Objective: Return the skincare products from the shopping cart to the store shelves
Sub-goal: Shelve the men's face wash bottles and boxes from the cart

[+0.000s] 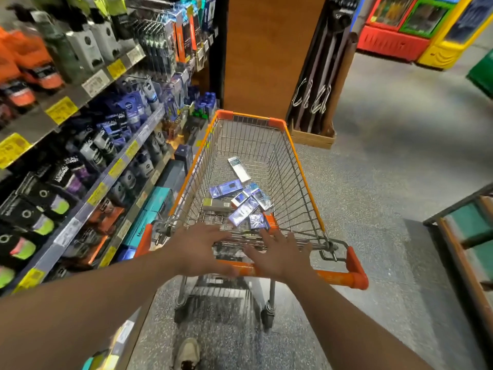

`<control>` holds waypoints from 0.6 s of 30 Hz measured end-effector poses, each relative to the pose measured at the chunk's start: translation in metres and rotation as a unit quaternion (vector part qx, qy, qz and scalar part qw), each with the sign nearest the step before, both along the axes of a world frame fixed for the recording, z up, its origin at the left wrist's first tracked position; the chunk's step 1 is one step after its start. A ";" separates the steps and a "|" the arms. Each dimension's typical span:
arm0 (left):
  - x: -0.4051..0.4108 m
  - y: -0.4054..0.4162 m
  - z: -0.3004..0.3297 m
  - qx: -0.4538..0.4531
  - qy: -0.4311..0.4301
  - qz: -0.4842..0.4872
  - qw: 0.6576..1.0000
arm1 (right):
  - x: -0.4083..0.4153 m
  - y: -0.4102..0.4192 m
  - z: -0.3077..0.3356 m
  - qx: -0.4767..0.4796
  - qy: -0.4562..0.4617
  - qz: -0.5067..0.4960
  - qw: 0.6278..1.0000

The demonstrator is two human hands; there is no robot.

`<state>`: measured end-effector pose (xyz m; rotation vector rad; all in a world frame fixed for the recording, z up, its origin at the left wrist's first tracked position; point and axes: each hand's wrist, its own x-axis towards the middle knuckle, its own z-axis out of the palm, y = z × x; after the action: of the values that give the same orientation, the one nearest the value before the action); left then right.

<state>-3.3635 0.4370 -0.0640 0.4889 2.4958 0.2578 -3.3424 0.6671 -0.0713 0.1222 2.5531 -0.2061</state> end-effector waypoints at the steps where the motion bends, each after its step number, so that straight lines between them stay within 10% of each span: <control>1: -0.007 0.000 0.000 -0.003 0.000 -0.001 1.000 | -0.006 0.001 0.002 0.002 -0.008 0.003 1.000; 18: -0.117 -0.017 0.003 0.018 -0.005 -0.030 0.999 | -0.102 -0.017 0.002 -0.047 -0.014 -0.058 0.997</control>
<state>-3.4803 0.4203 -0.0609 0.5758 2.4657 0.2820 -3.4443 0.6497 -0.0688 0.2361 2.5052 -0.3652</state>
